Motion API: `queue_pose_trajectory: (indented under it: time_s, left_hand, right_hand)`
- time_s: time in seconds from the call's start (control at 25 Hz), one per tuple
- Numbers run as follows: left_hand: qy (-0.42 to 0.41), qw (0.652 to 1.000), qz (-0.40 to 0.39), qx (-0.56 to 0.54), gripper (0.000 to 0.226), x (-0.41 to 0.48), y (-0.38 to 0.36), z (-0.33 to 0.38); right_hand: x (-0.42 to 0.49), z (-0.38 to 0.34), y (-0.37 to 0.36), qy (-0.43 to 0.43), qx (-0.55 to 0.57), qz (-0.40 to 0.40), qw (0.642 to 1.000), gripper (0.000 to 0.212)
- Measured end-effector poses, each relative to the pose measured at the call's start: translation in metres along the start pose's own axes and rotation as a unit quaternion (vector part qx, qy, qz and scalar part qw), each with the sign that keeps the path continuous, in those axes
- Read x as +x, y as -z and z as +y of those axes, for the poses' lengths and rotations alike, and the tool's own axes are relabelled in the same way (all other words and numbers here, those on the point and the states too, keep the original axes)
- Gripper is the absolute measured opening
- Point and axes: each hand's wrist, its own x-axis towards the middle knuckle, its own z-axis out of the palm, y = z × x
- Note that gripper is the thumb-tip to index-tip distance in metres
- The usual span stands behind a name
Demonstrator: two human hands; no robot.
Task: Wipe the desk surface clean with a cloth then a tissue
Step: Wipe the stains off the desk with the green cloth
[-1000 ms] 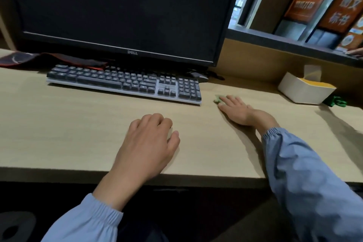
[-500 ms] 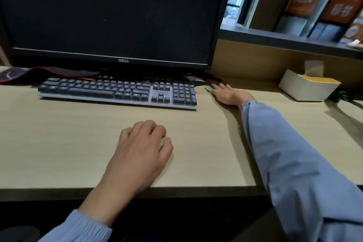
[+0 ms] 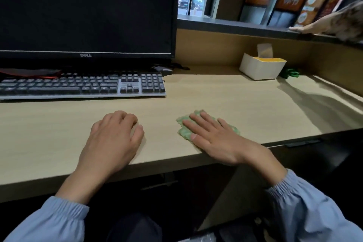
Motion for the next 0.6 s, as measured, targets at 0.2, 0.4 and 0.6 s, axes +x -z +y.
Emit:
queue_pose_trajectory:
  time_s: [0.2,0.4,0.6]
  left_hand:
    - [-0.007,1.000,0.024,-0.005,0.035,-0.001,-0.003,-0.002]
    - [-0.011,0.999,0.026,-0.015,0.033,0.002,-0.008,-0.008]
    - [-0.007,0.999,0.030,-0.028,0.029,0.004,-0.004,-0.009]
  right_hand:
    - [0.006,-0.001,-0.001,-0.010,-0.007,-0.008,1.000,0.054]
    - [0.106,0.014,0.022,-0.026,-0.010,-0.006,1.000,0.056]
    - [0.215,0.032,0.052,-0.068,-0.021,-0.022,0.997,0.059]
